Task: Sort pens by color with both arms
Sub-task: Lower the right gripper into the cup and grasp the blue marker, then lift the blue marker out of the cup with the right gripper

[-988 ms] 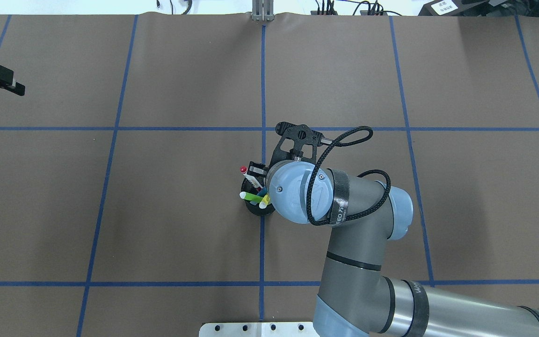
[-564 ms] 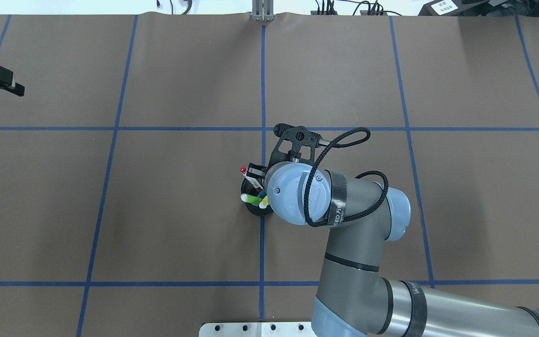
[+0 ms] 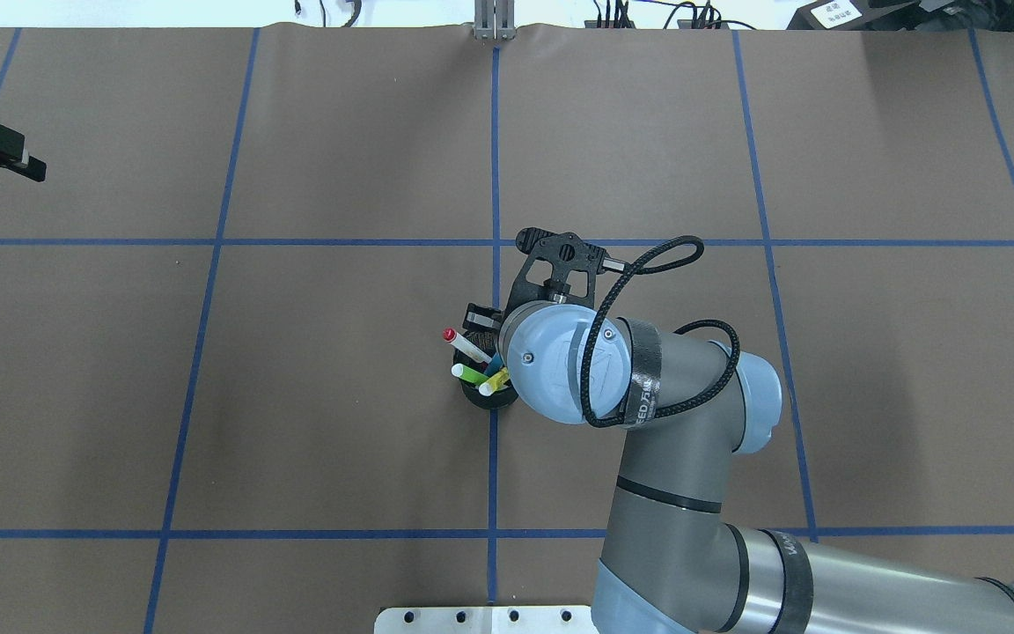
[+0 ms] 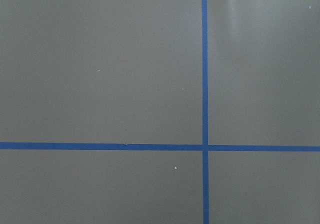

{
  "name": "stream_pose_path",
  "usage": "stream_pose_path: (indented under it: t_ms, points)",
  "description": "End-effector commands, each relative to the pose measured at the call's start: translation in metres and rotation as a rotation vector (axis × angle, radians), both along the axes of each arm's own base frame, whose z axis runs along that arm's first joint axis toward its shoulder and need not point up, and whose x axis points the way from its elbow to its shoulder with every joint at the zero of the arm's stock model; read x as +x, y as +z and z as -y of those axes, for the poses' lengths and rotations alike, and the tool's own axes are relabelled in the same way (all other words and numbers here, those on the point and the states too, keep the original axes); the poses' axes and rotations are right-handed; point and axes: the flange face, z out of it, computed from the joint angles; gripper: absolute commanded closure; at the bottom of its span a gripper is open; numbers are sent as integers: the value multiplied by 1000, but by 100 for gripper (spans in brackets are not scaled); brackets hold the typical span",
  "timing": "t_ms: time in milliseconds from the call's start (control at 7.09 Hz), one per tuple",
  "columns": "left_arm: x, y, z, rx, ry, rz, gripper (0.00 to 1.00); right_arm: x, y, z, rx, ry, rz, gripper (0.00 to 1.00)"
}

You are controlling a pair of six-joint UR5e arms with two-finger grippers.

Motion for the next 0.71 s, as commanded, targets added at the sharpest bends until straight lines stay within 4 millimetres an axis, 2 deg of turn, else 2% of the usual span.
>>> stream_pose_path:
  t_ms: [0,141,282,564]
  points:
    - [0,-1,0,0,-2,-1,0,21,-10,5,16,21,28,100]
    - [0,-1,0,0,-2,-2,0,23,-9,8,15,25,26,100]
    - [0,-2,-1,0,-3,-3,0,42,-12,24,21,53,34,100]
    - [0,-3,-1,-1,-4,-3,0,78,-19,17,46,38,24,100]
